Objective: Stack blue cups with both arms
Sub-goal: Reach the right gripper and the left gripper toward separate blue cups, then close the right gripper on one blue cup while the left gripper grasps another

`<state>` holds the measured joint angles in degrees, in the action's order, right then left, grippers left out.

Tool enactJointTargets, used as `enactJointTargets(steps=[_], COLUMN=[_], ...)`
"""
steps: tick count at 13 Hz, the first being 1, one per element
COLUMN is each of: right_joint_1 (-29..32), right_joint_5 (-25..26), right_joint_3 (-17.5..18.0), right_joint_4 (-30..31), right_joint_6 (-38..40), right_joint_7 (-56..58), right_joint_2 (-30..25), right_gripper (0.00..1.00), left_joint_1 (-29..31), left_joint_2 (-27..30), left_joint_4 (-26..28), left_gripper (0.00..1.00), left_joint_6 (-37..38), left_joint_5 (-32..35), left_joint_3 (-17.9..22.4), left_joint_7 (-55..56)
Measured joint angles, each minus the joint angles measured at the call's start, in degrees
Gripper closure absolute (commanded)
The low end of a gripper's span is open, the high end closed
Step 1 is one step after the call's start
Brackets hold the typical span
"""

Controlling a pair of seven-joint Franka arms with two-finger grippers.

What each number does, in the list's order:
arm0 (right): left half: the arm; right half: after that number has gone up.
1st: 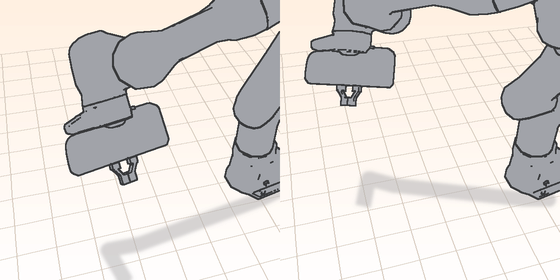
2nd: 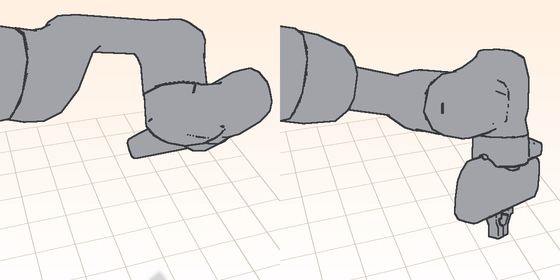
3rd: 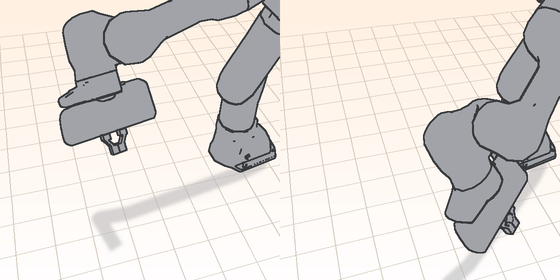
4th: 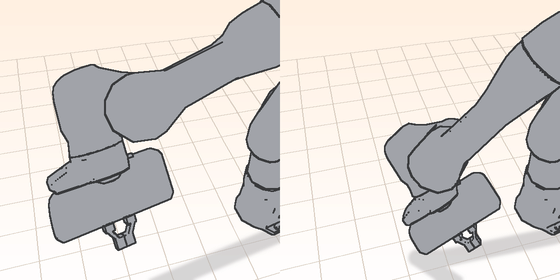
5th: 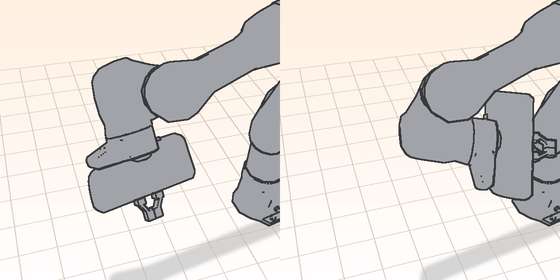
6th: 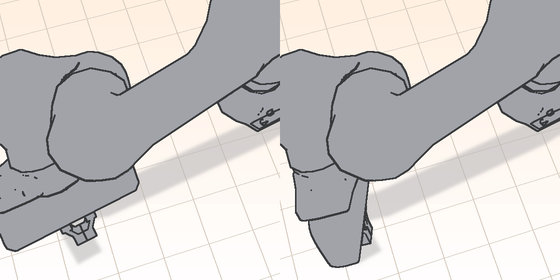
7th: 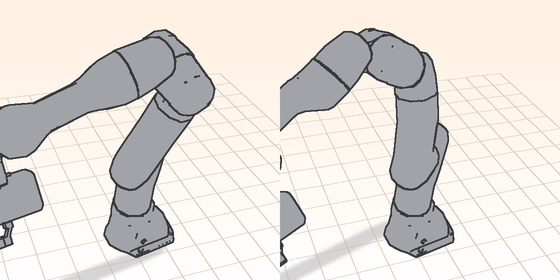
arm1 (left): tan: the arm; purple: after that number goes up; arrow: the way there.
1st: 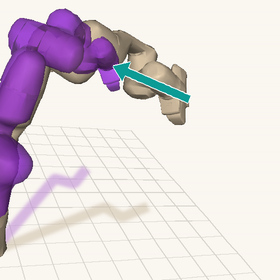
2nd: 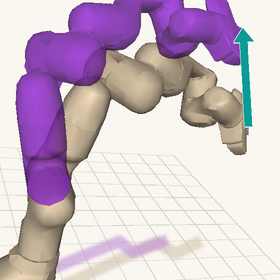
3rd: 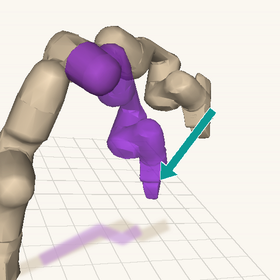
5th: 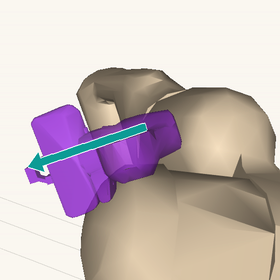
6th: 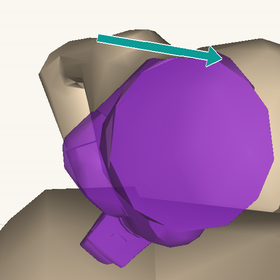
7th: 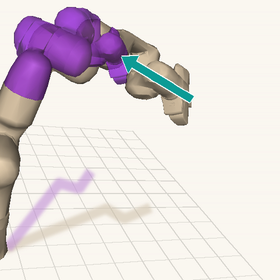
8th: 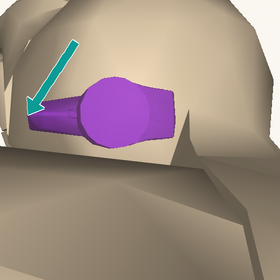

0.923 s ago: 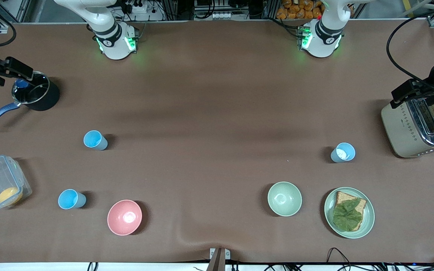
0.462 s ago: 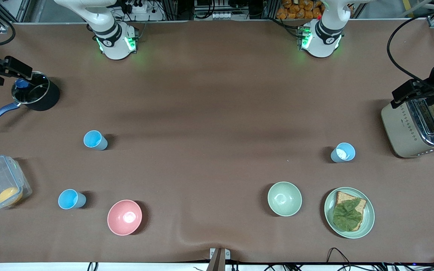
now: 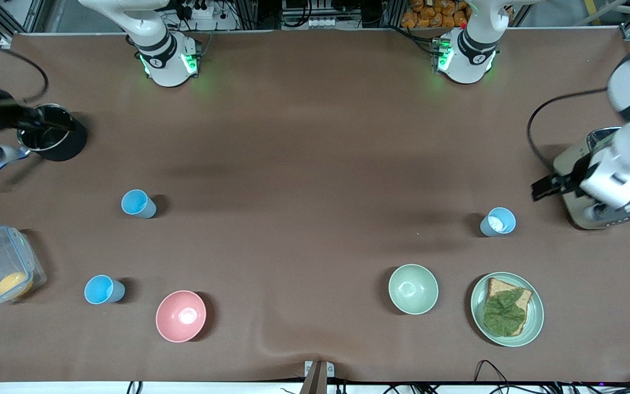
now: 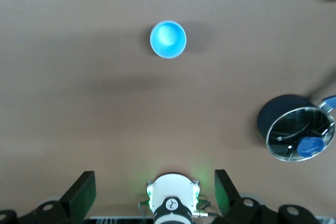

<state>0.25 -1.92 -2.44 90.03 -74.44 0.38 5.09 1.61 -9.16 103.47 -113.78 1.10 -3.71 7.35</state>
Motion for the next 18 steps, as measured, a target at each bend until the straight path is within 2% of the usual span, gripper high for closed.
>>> enactJointTargets(steps=[2, 4, 8, 10, 11, 12, 14, 15, 18], right_joint_1=[0.2, 0.4, 0.8, 0.8, 0.8, 0.8, 0.6, 0.2, -0.6], right_joint_5=[0.0, 0.0, 0.0, 0.0, 0.0, 0.0, 0.0, -0.1, -0.1], right_joint_3=[-1.4, -3.4, -4.6, -4.5, -4.5, -4.5, -4.4, -4.4, -4.0], right_joint_4=[-0.1, -0.5, -1.6, -2.4, -2.5, -2.7, -3.1, -3.2, -3.2], right_joint_6=[0.1, 0.1, -1.9, -6.6, -9.5, -11.3, -12.6, -13.2, -16.2], right_joint_7=[0.0, 0.0, 0.1, 0.1, 0.1, 0.1, 0.1, 0.1, 0.1], right_joint_2=[3.2, 5.6, 12.3, 17.2, 19.9, 22.4, 26.1, 27.5, 31.3], right_gripper=[0.0, 0.0, 0.0, 0.0, 0.0, 0.0, 0.0, 0.0, 0.0], left_joint_1=[1.0, 2.0, 3.3, 3.3, 3.3, 3.3, 3.3, 3.3, 3.2], left_joint_2=[-1.6, -4.9, -11.4, -12.3, -12.6, -13.0, -13.8, -14.0, -14.1], left_joint_4=[7.8, 11.5, 12.1, 12.9, 13.9, 14.9, 16.3, 16.6, 16.6], left_gripper=[0.0, 0.01, 0.03, 0.12, 0.2, 0.35, 0.89, 1.0, 1.0], left_joint_6=[-10.8, -17.5, -23.5, -25.3, -26.8, -28.5, -30.6, -31.0, -31.1], left_joint_5=[0.0, 0.0, 0.0, 0.0, 0.0, 0.0, 0.0, 0.0, 0.0], left_joint_3=[0.1, 0.1, 0.1, 0.1, 0.1, 0.1, 0.1, 0.0, -0.2], left_joint_7=[0.0, -0.1, -0.6, -0.6, -0.6, -0.6, -0.6, -0.6, -0.6])
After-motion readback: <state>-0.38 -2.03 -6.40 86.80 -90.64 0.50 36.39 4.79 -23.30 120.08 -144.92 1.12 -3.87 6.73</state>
